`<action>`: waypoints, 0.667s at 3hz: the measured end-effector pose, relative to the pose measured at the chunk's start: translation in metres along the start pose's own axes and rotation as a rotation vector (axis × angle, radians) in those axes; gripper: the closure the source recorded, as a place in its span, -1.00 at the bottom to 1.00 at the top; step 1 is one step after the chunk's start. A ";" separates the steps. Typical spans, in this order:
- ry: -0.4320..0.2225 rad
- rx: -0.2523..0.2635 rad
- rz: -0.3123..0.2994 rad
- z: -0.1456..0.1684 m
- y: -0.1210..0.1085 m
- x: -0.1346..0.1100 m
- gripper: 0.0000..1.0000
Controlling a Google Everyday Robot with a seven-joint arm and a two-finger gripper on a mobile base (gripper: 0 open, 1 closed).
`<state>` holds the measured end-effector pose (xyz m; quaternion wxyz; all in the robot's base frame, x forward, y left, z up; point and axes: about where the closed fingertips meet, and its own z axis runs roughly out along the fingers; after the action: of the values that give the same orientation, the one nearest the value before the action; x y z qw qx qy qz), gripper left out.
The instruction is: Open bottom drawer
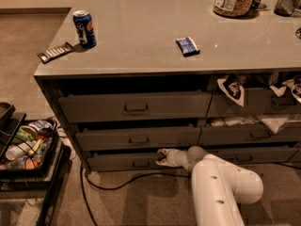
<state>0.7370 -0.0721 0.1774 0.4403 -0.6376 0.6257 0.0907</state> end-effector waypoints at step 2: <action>-0.019 0.014 0.025 -0.005 0.014 -0.001 0.22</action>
Offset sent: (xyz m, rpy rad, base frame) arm -0.0541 0.0048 -0.0059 0.1091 0.0071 -0.0448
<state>0.7225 -0.0727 0.1751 0.4496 -0.6255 0.6302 0.0978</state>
